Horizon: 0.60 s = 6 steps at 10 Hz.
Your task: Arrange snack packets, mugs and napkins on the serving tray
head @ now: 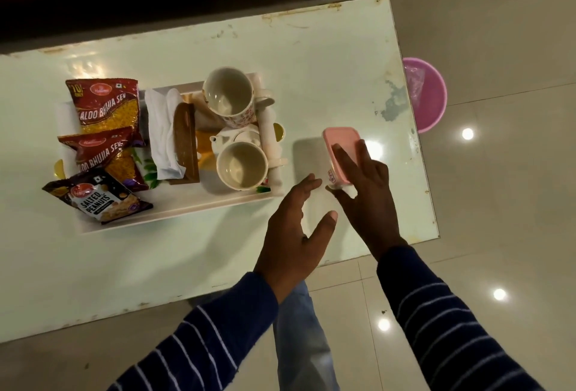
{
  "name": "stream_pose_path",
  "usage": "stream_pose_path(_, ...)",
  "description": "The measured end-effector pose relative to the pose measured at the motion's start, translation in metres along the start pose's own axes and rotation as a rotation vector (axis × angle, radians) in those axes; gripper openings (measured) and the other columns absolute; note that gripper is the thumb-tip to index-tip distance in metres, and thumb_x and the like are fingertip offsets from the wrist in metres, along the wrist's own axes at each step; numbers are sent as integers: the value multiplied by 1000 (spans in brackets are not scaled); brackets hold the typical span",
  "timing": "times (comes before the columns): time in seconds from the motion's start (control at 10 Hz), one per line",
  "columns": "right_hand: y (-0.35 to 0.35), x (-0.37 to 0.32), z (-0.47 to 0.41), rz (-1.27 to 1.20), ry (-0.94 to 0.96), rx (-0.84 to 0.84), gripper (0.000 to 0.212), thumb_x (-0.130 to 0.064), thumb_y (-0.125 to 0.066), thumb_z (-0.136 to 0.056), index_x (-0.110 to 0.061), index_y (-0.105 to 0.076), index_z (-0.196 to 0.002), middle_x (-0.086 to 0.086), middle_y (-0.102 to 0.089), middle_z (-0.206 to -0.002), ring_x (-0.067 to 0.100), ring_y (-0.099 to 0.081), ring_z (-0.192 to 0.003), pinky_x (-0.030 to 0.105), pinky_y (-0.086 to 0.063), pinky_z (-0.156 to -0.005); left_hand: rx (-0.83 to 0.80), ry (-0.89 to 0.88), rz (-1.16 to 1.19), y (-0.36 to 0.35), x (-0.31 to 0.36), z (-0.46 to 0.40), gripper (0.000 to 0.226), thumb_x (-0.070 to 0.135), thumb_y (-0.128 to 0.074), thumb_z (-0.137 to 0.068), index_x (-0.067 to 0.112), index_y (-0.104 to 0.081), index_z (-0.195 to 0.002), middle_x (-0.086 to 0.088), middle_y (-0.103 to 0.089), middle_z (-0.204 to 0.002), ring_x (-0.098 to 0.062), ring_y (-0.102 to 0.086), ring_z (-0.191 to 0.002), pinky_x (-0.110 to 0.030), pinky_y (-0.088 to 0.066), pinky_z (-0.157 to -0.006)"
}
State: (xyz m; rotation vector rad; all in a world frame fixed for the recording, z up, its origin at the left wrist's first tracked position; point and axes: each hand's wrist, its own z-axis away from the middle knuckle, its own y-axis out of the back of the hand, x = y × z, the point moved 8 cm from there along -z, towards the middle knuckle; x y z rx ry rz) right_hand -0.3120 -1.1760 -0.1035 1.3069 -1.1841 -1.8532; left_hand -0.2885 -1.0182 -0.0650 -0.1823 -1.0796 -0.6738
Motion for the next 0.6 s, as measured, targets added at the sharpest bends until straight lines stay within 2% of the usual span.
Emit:
stream_pose_path(0.1, -11, -1, -16, 71, 24, 6, 82, -16, -75, -85, -30, -31, -152, 15, -26, -159, 36, -40, -126, 53, -56, -88, -1, -10, -30, 2, -2, 2, 54, 29, -67, -92, 46, -39, -134, 44, -35, -129, 30, -34, -117, 2, -32, -96)
stream_pose_path(0.3, -34, -10, -25, 190, 83, -35, 79, -16, -67, -92, -26, -21, -156, 20, -15, -162, 40, -42, -127, 53, -51, -98, 6, -92, -73, 17, 4, 5, 53, 37, -62, -89, 45, -39, -135, 43, -35, -134, 22, -35, -127, -1, -31, -101)
stream_pose_path(0.4, -37, -14, -24, 259, 30, -135, 89, -26, -66, -91, -32, -5, -157, 15, -2, -165, 43, -29, -142, 58, -37, -110, 38, -130, -76, 34, 11, 7, 52, 39, -62, -88, 43, -40, -135, 43, -36, -135, 19, -36, -129, -4, -33, -101)
stream_pose_path(0.5, -28, -21, -20, 291, -2, -161, 92, -35, -64, -90, -37, 1, -156, 9, 4, -166, 43, -14, -148, 64, -25, -113, 57, -158, -72, 48, 20, 11, 53, 37, -65, -89, 45, -41, -135, 39, -39, -138, 12, -38, -132, -8, -35, -103)
stream_pose_path(0.6, 0, -48, 0, 271, 14, -137, 92, -38, -63, -90, -37, 1, -156, 5, 11, -166, 38, 0, -151, 65, -13, -113, 45, -207, -93, 75, 46, 36, 56, 38, -67, -88, 49, -39, -135, 30, -45, -143, 5, -41, -134, -6, -34, -103)
